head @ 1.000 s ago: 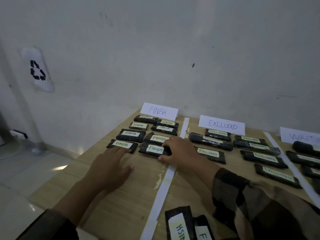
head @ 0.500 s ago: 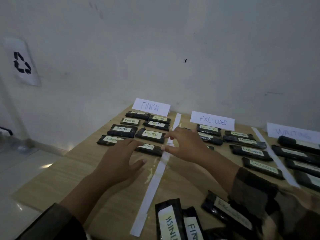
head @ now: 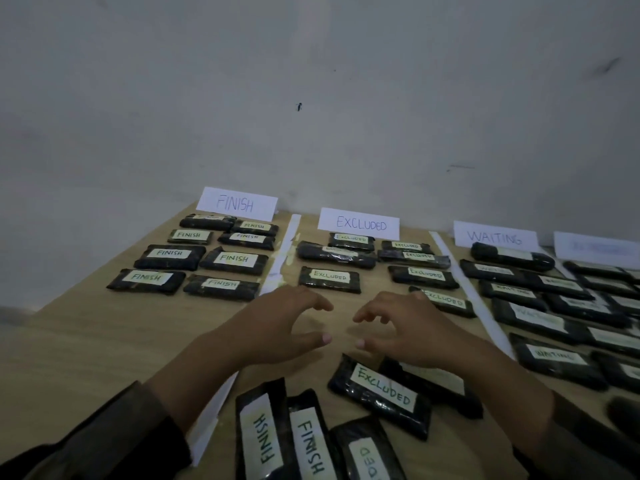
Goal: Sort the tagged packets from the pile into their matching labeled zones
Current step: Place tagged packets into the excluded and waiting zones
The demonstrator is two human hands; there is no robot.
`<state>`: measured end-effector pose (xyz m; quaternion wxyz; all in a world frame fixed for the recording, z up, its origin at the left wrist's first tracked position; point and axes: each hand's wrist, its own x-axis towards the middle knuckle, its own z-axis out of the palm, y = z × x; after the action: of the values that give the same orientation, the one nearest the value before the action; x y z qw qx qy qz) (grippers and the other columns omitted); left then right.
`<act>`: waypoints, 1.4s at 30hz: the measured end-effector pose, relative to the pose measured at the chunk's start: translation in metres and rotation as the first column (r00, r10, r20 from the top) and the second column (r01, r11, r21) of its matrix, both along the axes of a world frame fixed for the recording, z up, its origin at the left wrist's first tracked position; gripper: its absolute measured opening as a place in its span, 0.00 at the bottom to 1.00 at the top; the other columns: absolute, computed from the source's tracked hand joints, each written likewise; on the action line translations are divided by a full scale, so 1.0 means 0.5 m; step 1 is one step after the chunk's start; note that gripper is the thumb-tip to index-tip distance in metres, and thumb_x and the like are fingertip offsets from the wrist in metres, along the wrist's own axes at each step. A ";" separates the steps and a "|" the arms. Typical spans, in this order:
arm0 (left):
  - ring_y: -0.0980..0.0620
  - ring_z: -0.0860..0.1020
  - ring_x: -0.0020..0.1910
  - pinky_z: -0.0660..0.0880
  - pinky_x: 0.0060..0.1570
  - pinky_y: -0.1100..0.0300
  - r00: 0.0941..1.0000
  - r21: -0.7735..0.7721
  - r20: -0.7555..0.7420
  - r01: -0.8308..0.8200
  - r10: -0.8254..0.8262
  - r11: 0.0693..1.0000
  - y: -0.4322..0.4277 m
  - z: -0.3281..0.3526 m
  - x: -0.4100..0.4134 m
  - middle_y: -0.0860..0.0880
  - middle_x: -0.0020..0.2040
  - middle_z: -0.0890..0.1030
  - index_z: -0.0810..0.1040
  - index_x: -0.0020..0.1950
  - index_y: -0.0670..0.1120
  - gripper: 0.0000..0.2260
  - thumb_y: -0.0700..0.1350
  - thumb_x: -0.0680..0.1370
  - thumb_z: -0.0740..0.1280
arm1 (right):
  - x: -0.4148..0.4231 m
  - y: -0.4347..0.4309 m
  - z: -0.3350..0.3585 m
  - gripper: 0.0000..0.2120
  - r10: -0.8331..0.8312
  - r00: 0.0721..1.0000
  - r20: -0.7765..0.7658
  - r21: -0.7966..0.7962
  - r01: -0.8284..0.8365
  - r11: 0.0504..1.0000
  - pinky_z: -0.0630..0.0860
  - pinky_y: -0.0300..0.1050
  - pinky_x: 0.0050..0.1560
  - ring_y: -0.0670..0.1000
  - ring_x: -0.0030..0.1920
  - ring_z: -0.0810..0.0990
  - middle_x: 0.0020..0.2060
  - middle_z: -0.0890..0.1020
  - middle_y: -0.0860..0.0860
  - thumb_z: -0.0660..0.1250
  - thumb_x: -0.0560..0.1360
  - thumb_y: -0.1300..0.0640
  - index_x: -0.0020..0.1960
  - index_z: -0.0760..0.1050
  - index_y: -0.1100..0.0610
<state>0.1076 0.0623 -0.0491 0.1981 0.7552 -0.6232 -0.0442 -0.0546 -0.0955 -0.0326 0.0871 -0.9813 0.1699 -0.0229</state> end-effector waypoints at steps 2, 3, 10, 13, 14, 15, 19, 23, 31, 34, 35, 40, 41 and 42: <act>0.64 0.68 0.59 0.65 0.58 0.67 0.999 0.050 -0.019 0.040 -0.039 0.998 -0.013 -0.001 -0.014 0.60 0.64 0.73 0.71 0.66 0.58 0.21 0.59 0.74 0.67 | -0.022 -0.006 -0.001 0.21 0.003 0.997 -0.075 -0.007 -0.004 1.000 0.59 0.49 0.66 0.43 0.60 0.71 0.61 0.72 0.40 0.64 0.72 0.36 0.63 0.71 0.41; 0.64 0.69 0.57 0.66 0.57 0.67 0.998 0.080 -0.032 0.059 -0.057 0.995 -0.019 -0.002 -0.021 0.59 0.63 0.73 0.71 0.66 0.57 0.21 0.59 0.74 0.68 | -0.032 -0.009 -0.003 0.22 -0.001 0.994 -0.111 -0.006 0.000 1.000 0.60 0.50 0.66 0.44 0.62 0.70 0.62 0.71 0.41 0.63 0.72 0.36 0.64 0.70 0.40; 0.57 0.73 0.56 0.71 0.57 0.60 0.989 0.241 -0.083 0.141 -0.124 0.960 -0.053 -0.015 -0.052 0.57 0.58 0.75 0.73 0.65 0.57 0.23 0.60 0.71 0.70 | -0.099 -0.044 -0.015 0.24 -0.078 0.963 -0.257 0.076 0.101 0.992 0.70 0.47 0.61 0.47 0.63 0.69 0.65 0.66 0.43 0.64 0.75 0.43 0.69 0.63 0.39; 0.58 0.73 0.54 0.72 0.56 0.60 0.984 0.259 -0.093 0.171 -0.152 0.951 -0.066 -0.025 -0.054 0.57 0.54 0.76 0.75 0.60 0.58 0.20 0.61 0.70 0.71 | -0.123 -0.054 -0.017 0.27 -0.086 0.955 -0.285 0.093 0.117 0.989 0.70 0.45 0.62 0.45 0.64 0.69 0.65 0.67 0.43 0.66 0.75 0.44 0.71 0.62 0.42; 0.59 0.73 0.52 0.72 0.54 0.60 0.982 0.255 -0.105 0.178 -0.156 0.950 -0.070 -0.025 -0.054 0.58 0.53 0.75 0.76 0.58 0.58 0.18 0.60 0.70 0.71 | -0.129 -0.056 -0.018 0.27 -0.096 0.957 -0.275 0.099 0.128 0.987 0.70 0.44 0.62 0.44 0.63 0.69 0.65 0.68 0.42 0.67 0.74 0.44 0.71 0.63 0.43; 0.59 0.73 0.51 0.72 0.53 0.61 0.980 0.254 -0.122 0.182 -0.155 0.950 -0.073 -0.026 -0.054 0.59 0.51 0.75 0.77 0.56 0.58 0.17 0.60 0.69 0.72 | -0.135 -0.058 -0.019 0.27 -0.110 0.960 -0.259 0.106 0.142 0.984 0.70 0.43 0.61 0.44 0.62 0.70 0.64 0.69 0.42 0.67 0.74 0.44 0.71 0.63 0.43; 0.61 0.72 0.49 0.71 0.49 0.64 0.973 0.270 -0.161 0.202 -0.162 0.941 -0.082 -0.024 -0.053 0.62 0.48 0.73 0.77 0.54 0.59 0.16 0.59 0.69 0.73 | -0.148 -0.060 -0.024 0.27 -0.149 0.976 -0.159 0.168 0.175 0.970 0.72 0.40 0.58 0.41 0.55 0.73 0.56 0.74 0.41 0.71 0.71 0.45 0.67 0.68 0.42; 0.60 0.74 0.50 0.72 0.51 0.64 0.963 0.303 -0.216 0.223 -0.161 0.926 -0.093 -0.019 -0.059 0.62 0.49 0.75 0.75 0.56 0.59 0.17 0.60 0.69 0.72 | -0.148 -0.056 -0.030 0.24 -0.148 0.989 -0.014 0.256 0.146 0.955 0.73 0.40 0.57 0.39 0.53 0.72 0.52 0.72 0.39 0.76 0.67 0.49 0.60 0.72 0.39; 0.60 0.77 0.45 0.73 0.47 0.65 0.922 0.134 -0.381 0.126 -0.066 0.983 -0.116 -0.020 -0.085 0.57 0.50 0.78 0.70 0.64 0.56 0.19 0.55 0.75 0.68 | -0.129 -0.044 -0.044 0.24 -0.117 0.963 0.242 0.268 0.050 0.962 0.72 0.36 0.52 0.34 0.51 0.71 0.49 0.71 0.36 0.76 0.66 0.55 0.58 0.73 0.41; 0.56 0.78 0.45 0.75 0.45 0.62 0.925 0.044 -0.375 0.078 -0.056 0.996 -0.121 -0.028 -0.088 0.53 0.45 0.81 0.76 0.57 0.54 0.10 0.49 0.76 0.68 | -0.121 -0.034 -0.050 0.23 -0.092 0.951 0.296 0.248 0.016 0.969 0.73 0.37 0.52 0.37 0.52 0.72 0.50 0.70 0.36 0.75 0.66 0.54 0.58 0.73 0.42; 0.55 0.79 0.44 0.75 0.46 0.59 0.924 0.027 -0.381 0.059 -0.044 0.998 -0.122 -0.030 -0.086 0.52 0.44 0.81 0.77 0.54 0.54 0.07 0.48 0.76 0.68 | -0.120 -0.031 -0.052 0.23 -0.076 0.950 0.304 0.227 0.005 0.974 0.73 0.37 0.52 0.37 0.53 0.71 0.51 0.70 0.37 0.75 0.67 0.53 0.59 0.72 0.43; 0.52 0.80 0.46 0.76 0.48 0.56 0.897 -0.007 -0.441 0.026 -0.026 1.000 -0.121 -0.028 -0.074 0.49 0.46 0.82 0.77 0.49 0.54 0.04 0.46 0.77 0.66 | -0.123 -0.037 -0.053 0.28 -0.045 0.951 0.305 0.131 0.005 0.991 0.73 0.40 0.52 0.42 0.55 0.72 0.56 0.70 0.41 0.73 0.66 0.47 0.65 0.70 0.45; 0.52 0.80 0.46 0.76 0.48 0.56 0.893 -0.010 -0.450 0.028 -0.029 1.000 -0.121 -0.026 -0.073 0.48 0.47 0.82 0.77 0.49 0.54 0.04 0.46 0.77 0.66 | -0.124 -0.039 -0.053 0.29 -0.040 0.948 0.315 0.121 0.002 0.993 0.74 0.41 0.52 0.42 0.55 0.72 0.56 0.71 0.41 0.73 0.66 0.46 0.65 0.71 0.45; 0.53 0.80 0.47 0.76 0.49 0.56 0.891 -0.013 -0.452 0.031 -0.034 0.999 -0.123 -0.024 -0.072 0.49 0.47 0.82 0.77 0.50 0.54 0.04 0.46 0.77 0.66 | -0.125 -0.040 -0.052 0.29 -0.035 0.946 0.323 0.106 0.001 0.994 0.74 0.42 0.52 0.43 0.54 0.73 0.55 0.72 0.42 0.71 0.65 0.45 0.65 0.71 0.46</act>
<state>0.0715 0.0010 -0.0612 0.3388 0.7133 -0.5726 -0.2203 -0.1172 -0.1156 -0.0588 0.1649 -0.9568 0.1630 -0.1757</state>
